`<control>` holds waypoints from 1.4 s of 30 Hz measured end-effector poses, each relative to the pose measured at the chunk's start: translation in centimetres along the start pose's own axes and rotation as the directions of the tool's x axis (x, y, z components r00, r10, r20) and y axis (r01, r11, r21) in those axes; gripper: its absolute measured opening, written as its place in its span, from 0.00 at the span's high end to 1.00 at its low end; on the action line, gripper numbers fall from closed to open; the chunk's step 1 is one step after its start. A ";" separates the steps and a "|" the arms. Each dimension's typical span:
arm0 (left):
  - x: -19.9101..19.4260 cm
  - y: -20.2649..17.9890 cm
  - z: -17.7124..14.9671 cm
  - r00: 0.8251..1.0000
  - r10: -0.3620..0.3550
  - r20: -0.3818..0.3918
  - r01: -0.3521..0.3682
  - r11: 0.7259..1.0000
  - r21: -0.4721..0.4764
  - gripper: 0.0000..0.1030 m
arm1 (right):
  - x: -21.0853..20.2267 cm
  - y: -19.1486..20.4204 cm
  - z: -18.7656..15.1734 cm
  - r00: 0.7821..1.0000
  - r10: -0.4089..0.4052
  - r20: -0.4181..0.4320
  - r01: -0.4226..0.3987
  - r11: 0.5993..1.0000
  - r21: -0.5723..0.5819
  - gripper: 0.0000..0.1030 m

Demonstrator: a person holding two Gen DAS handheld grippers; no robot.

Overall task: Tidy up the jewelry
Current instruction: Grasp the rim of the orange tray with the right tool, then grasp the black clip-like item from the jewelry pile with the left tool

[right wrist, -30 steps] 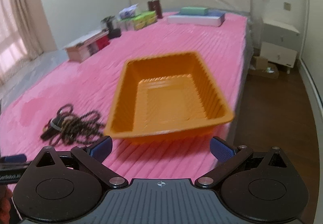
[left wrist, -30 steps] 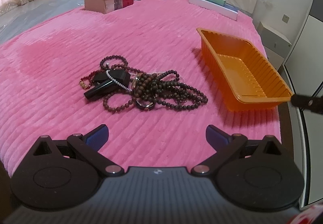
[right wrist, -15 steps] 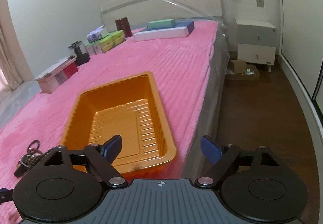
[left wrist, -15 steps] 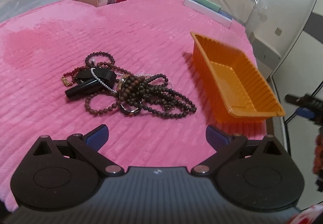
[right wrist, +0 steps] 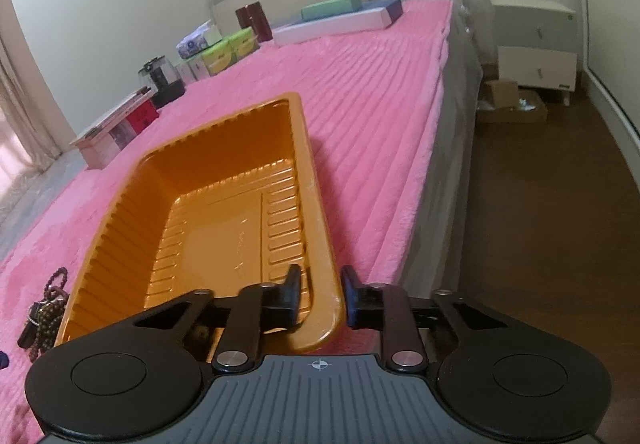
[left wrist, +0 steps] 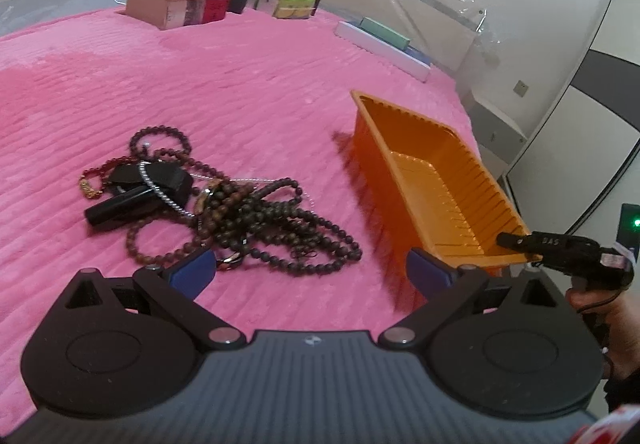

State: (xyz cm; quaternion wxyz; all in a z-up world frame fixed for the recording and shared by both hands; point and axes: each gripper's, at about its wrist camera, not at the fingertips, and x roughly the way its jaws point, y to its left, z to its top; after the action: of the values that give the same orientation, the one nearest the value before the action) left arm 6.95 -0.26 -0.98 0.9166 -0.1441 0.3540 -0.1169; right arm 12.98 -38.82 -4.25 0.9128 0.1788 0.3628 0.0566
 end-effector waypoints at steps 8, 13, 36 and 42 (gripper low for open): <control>0.5 0.0 0.1 1.000 -0.004 0.001 0.004 1.000 0.020 0.06 | 0.5 -0.2 0.8 0.999 0.010 -0.046 -0.009 1.000 0.021 0.87; 0.0 0.6 0.0 1.000 0.012 0.001 -0.012 1.000 0.010 0.07 | 1.0 0.4 1.2 0.997 0.020 -0.070 -0.018 1.000 0.022 0.96; 0.1 8.2 2.3 0.959 0.283 0.011 -0.272 0.912 0.306 0.50 | -1.4 11.7 1.0 0.976 -0.204 0.076 0.215 0.859 -0.465 0.96; 2.9 8.8 2.9 0.967 0.246 -0.062 -0.187 0.858 0.479 0.73 | -1.3 11.8 1.2 0.974 -0.217 0.071 0.225 0.861 -0.455 0.96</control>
State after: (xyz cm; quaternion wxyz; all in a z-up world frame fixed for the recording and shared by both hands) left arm 12.00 7.54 -3.80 0.9082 0.1300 0.3840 -0.1038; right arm 13.18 -28.51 1.71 0.9326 -0.0849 0.3492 0.0344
